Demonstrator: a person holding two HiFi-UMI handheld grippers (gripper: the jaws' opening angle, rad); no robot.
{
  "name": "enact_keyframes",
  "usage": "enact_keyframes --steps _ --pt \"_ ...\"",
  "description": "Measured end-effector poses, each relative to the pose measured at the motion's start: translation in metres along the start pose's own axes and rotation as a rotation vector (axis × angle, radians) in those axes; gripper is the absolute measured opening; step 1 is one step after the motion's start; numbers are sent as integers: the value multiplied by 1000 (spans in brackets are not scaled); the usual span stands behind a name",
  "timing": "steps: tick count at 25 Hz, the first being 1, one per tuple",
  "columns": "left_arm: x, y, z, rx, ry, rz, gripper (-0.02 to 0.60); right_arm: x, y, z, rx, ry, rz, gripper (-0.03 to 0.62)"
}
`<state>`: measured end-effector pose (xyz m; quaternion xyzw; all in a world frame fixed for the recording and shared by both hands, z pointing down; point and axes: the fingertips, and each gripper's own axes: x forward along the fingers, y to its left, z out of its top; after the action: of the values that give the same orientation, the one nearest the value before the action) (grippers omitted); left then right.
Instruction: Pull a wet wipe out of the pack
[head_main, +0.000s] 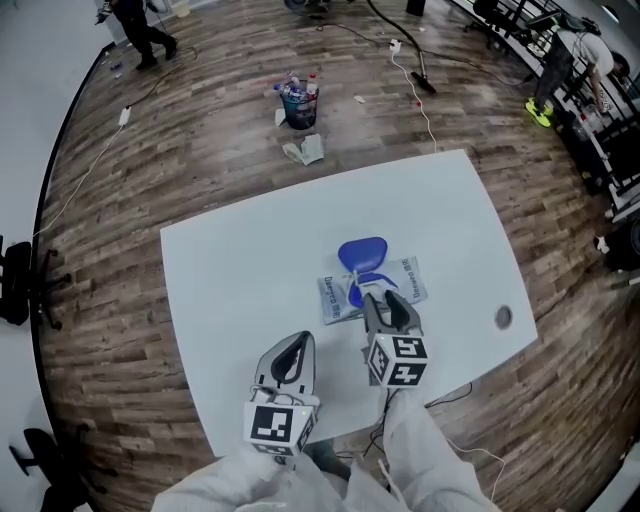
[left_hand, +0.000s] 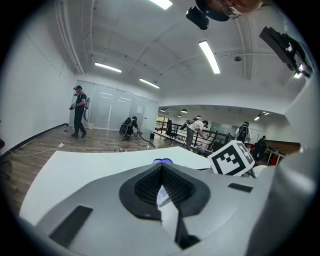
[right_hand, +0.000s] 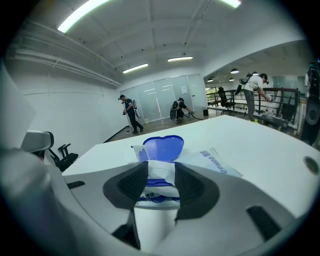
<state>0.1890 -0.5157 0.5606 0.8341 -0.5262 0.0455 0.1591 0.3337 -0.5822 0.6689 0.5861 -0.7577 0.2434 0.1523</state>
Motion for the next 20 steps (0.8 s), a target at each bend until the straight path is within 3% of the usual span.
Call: enact_keyframes --steps 13,20 --pt "-1 6 -7 -14 12 19 8 7 0 0 8 11 1 166" --pt "-2 2 -13 -13 17 20 8 5 -3 -3 -22 9 -25 117"
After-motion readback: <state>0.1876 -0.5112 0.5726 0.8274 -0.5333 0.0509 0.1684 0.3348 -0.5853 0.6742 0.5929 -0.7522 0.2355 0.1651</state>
